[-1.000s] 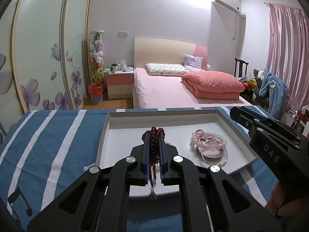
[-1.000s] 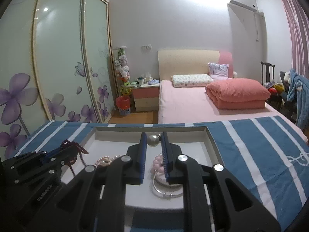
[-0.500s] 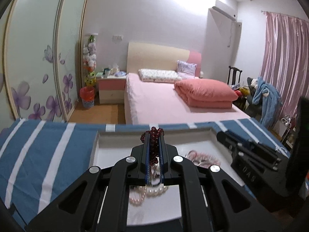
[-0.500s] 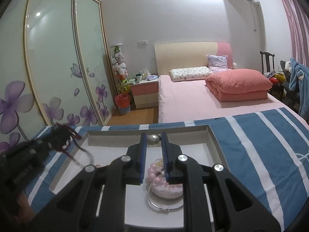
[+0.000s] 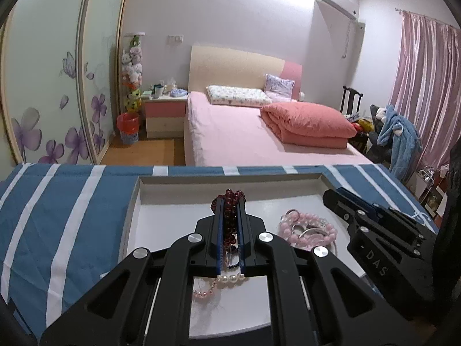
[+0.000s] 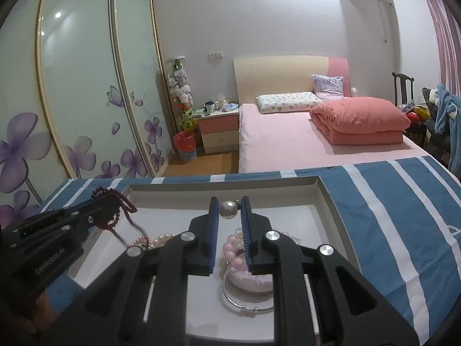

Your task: Organize jewelry

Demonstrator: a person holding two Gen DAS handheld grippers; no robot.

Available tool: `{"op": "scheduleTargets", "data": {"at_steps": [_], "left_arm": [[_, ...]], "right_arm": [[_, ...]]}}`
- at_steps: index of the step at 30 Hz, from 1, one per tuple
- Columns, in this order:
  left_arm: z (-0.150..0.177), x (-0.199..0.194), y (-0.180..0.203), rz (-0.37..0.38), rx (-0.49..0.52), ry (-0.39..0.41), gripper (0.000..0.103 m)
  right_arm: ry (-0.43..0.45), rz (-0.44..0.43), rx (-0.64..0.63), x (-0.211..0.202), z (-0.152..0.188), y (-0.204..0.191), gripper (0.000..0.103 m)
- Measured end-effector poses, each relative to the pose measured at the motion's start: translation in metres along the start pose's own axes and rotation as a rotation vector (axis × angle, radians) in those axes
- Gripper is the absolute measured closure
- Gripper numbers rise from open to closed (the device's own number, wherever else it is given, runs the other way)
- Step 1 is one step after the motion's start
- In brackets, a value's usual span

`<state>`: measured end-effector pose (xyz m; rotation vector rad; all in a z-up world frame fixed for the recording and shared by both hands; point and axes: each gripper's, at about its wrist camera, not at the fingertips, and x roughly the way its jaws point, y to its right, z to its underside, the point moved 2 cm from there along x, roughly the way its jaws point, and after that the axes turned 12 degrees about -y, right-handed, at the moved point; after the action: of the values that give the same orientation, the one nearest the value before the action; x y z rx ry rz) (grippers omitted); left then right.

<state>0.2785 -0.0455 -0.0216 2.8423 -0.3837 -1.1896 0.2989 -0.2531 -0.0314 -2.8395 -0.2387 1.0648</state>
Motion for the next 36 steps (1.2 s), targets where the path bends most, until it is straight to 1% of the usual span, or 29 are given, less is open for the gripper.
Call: {"op": "scheduleTargets", "data": {"at_steps": [1, 2, 3, 4, 6, 8, 9, 13, 17, 18, 20, 26, 28, 30, 36], "left_arm": [[0.000, 0.001, -0.002, -0.004, -0.011, -0.006, 0.094], [0.001, 0.000, -0.004, -0.006, -0.024, -0.006, 0.093], [0.001, -0.002, -0.006, -0.003, -0.031, -0.007, 0.093], [0.000, -0.004, -0.008, -0.005, -0.038, -0.006, 0.093], [-0.001, -0.008, -0.013, -0.007, -0.048, 0.000, 0.092], [-0.001, -0.014, -0.016, -0.010, -0.057, 0.006, 0.087], [0.000, -0.018, -0.017, -0.012, -0.060, 0.010, 0.086], [0.006, -0.031, -0.023, -0.017, -0.064, 0.016, 0.086], [0.019, -0.052, -0.026, -0.029, -0.061, 0.026, 0.085], [0.022, -0.056, -0.027, -0.032, -0.061, 0.028, 0.083], [0.032, -0.067, -0.029, -0.047, -0.063, 0.031, 0.072], [0.059, -0.095, -0.034, -0.086, -0.066, 0.040, 0.070], [0.067, -0.102, -0.034, -0.094, -0.070, 0.046, 0.066], [0.074, -0.109, -0.035, -0.098, -0.074, 0.055, 0.062], [0.095, -0.130, -0.030, -0.115, -0.072, 0.082, 0.050]], "right_arm": [[-0.006, -0.004, 0.002, 0.001, 0.000, 0.001, 0.086], [-0.007, -0.008, 0.013, 0.000, 0.000, 0.002, 0.080], [-0.006, -0.014, 0.023, -0.001, 0.000, 0.004, 0.069], [-0.001, -0.015, 0.030, -0.003, 0.000, 0.005, 0.067], [0.011, -0.014, 0.040, -0.009, -0.001, 0.009, 0.067], [0.018, -0.017, 0.051, -0.015, -0.001, 0.011, 0.067], [0.020, -0.018, 0.055, -0.019, 0.000, 0.012, 0.067], [0.026, -0.017, 0.049, -0.033, 0.005, 0.010, 0.067], [0.030, -0.022, 0.036, -0.053, 0.016, 0.005, 0.067], [0.030, -0.024, 0.032, -0.059, 0.020, 0.003, 0.067], [0.026, -0.025, 0.021, -0.068, 0.028, -0.002, 0.067], [0.023, 0.000, -0.017, -0.095, 0.055, -0.018, 0.067], [0.022, 0.006, -0.026, -0.102, 0.062, -0.023, 0.064], [0.031, 0.015, -0.036, -0.109, 0.068, -0.027, 0.059], [0.072, 0.029, -0.050, -0.138, 0.085, -0.031, 0.052]]}}
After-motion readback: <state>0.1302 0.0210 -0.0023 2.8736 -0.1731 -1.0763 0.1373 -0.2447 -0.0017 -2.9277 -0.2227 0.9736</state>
